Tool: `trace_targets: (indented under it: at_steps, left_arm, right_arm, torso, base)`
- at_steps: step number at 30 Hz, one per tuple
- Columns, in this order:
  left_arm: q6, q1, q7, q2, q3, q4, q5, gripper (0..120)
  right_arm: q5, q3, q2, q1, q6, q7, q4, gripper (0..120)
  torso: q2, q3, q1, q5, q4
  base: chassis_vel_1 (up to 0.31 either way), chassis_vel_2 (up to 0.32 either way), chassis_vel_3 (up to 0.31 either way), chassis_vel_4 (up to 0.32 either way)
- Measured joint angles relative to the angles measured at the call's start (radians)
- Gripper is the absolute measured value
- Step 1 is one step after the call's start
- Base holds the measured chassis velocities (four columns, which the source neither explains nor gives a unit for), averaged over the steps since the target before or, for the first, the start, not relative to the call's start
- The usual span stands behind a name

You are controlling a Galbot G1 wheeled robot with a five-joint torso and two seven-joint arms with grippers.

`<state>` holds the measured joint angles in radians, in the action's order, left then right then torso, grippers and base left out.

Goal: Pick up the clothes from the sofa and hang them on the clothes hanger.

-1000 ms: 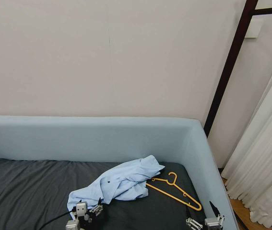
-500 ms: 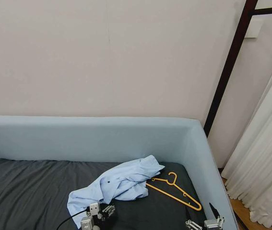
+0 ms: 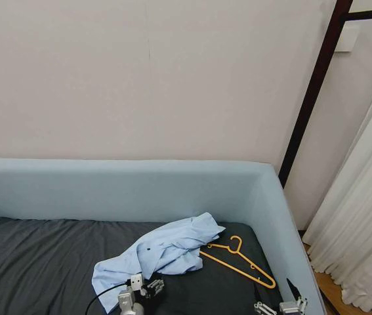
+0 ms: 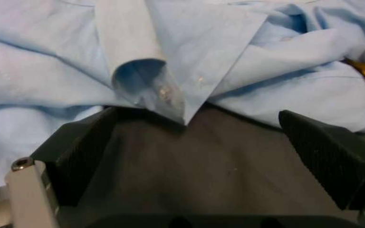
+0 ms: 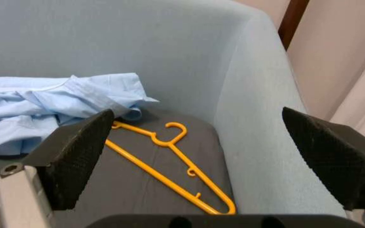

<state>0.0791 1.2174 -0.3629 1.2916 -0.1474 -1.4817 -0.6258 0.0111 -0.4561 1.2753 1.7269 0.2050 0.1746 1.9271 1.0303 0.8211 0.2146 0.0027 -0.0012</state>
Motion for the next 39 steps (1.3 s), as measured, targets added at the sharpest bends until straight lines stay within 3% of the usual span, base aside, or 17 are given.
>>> trace_targets:
  at_steps: [9,20,34,39]
  left_arm:
    - [-0.042,-0.011,-0.012,0.018,-0.025,0.03,0.004,97]
    - [-0.072,-0.029,-0.007,0.039,-0.032,0.074,0.013,55]
    - [-0.069,-0.008,-0.013,0.018,-0.038,0.03,0.01,4]
    - [-0.069,-0.002,-0.015,0.008,-0.04,0.004,0.009,0]
  right_arm:
    - [-0.002,0.007,0.002,-0.008,0.0,0.0,-0.005,100]
    - [-0.002,0.003,0.001,-0.007,0.001,0.0,-0.007,100]
    - [-0.001,0.007,0.002,-0.02,0.001,0.0,-0.013,100]
    - [-0.001,0.008,0.002,-0.021,0.001,0.001,-0.015,100]
  torso:
    - [0.0,0.0,0.0,0.0001,0.0]
    - [0.0,0.0,0.0,0.0,-0.0001]
    - [0.0,0.0,0.0,-0.0001,0.0]
    - [0.0,0.0,0.0,-0.0001,0.0]
  base:
    - [0.0,0.0,0.0,0.0]
    - [0.0,0.0,0.0,0.0]
    - [0.0,0.0,0.0,0.0]
    - [0.0,0.0,0.0,0.0]
